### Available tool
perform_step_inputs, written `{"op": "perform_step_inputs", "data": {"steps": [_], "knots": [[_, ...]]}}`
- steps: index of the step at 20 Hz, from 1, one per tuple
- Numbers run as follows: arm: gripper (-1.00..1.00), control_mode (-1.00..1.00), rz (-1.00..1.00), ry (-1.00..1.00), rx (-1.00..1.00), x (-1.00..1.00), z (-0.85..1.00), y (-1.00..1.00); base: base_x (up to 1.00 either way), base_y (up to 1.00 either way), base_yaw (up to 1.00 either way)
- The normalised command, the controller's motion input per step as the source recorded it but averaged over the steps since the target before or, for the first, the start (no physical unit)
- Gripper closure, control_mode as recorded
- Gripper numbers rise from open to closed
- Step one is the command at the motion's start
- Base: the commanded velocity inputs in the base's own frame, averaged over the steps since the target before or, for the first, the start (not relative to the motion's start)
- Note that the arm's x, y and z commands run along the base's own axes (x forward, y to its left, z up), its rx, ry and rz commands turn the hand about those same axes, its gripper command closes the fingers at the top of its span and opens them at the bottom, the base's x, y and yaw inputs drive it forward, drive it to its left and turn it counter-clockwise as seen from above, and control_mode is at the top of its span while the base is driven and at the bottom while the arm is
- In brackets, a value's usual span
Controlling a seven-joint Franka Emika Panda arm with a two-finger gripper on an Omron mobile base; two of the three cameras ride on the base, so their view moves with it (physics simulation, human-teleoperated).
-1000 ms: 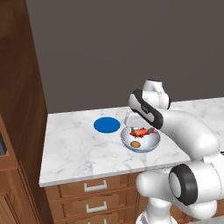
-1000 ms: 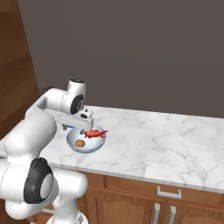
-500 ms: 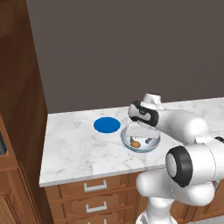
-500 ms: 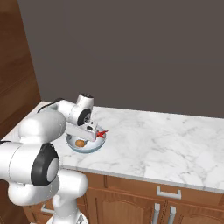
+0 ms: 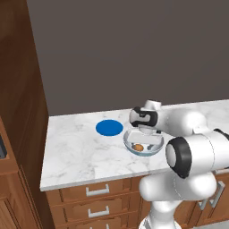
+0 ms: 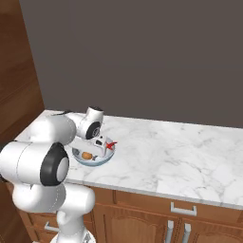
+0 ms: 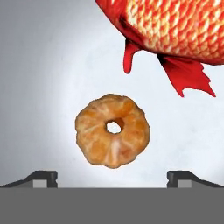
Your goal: Remove the tangerine from the bowl and place it on the small plate. Then place the bowl with only the fish in the microwave, close the door, and press the start button to microwave the fish.
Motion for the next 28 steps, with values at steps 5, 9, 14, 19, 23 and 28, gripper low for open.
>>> {"op": "perform_step_inputs", "data": {"steps": [5,9,14,19,23,28], "knots": [[-1.0,-1.0,0.0,0.0,0.0,0.19,-0.24,0.0,0.0,0.0,0.0],[-1.0,-1.0,0.0,0.0,0.0,0.24,-0.17,0.0,0.0,0.0,0.0],[1.0,-1.0,0.0,0.01,0.0,0.06,-0.45,0.07,0.0,0.0,0.0],[1.0,-1.0,0.0,-0.01,0.01,0.0,-0.09,0.0,0.0,0.0,0.0],[1.0,-1.0,-0.02,-0.09,0.0,-0.05,0.29,0.0,0.0,0.0,0.0],[1.0,-1.0,0.0,-0.22,-0.1,-0.16,1.0,0.06,0.0,0.0,0.0]]}}
